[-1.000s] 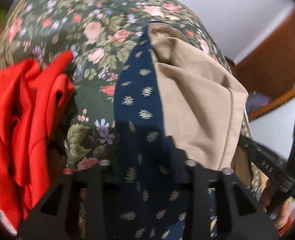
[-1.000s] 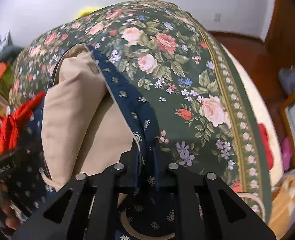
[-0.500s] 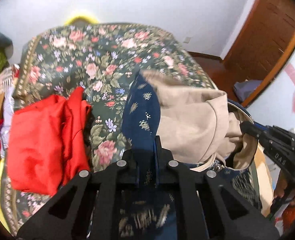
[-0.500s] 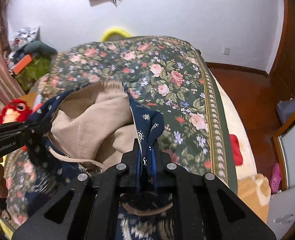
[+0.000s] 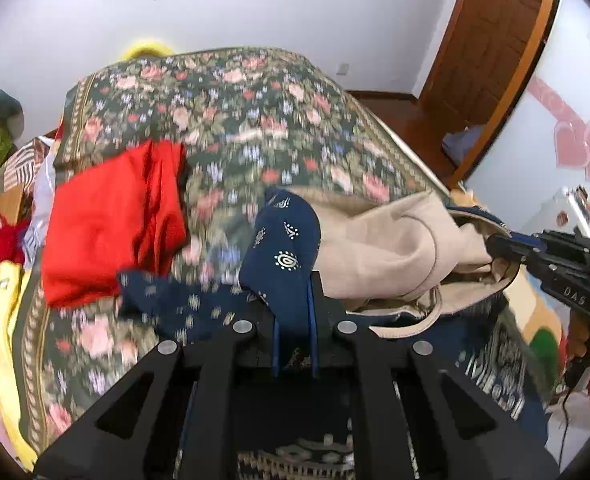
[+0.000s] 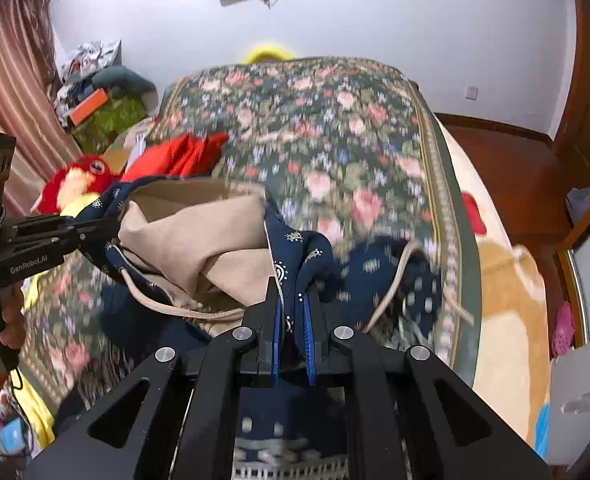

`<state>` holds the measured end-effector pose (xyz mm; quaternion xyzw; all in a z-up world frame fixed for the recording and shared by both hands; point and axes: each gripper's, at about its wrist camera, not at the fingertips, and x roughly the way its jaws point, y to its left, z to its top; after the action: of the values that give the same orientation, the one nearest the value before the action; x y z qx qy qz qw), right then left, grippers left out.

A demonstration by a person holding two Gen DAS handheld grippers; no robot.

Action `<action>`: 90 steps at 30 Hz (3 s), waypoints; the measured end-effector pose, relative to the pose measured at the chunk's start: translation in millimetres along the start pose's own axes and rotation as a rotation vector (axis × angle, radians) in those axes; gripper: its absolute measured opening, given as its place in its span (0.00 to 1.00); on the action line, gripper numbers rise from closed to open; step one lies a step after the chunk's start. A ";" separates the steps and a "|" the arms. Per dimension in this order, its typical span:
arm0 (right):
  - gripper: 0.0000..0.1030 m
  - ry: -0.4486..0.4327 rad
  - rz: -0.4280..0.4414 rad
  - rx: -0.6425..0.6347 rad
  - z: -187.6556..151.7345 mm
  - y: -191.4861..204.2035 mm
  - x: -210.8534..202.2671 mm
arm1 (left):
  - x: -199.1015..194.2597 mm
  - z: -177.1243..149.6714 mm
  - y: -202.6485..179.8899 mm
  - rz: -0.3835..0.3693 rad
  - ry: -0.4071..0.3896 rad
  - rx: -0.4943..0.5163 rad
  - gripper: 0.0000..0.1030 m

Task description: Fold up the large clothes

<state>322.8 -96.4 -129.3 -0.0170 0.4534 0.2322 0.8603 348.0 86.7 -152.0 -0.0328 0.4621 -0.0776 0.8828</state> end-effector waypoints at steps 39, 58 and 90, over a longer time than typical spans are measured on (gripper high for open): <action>0.48 0.075 0.066 0.086 29.6 6.5 55.3 | 16.7 4.7 14.9 0.050 -0.031 -0.018 0.51; 0.23 0.176 0.123 0.111 19.9 -4.0 115.3 | 97.5 7.4 37.9 -0.011 0.095 -0.116 0.31; 0.09 0.040 0.218 0.019 -63.5 21.2 -33.4 | 9.0 -41.1 -19.8 -0.009 0.098 -0.005 0.44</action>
<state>248.9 -105.5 -136.5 0.0358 0.4718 0.3198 0.8209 317.2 66.2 -180.2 -0.0334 0.5047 -0.0818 0.8587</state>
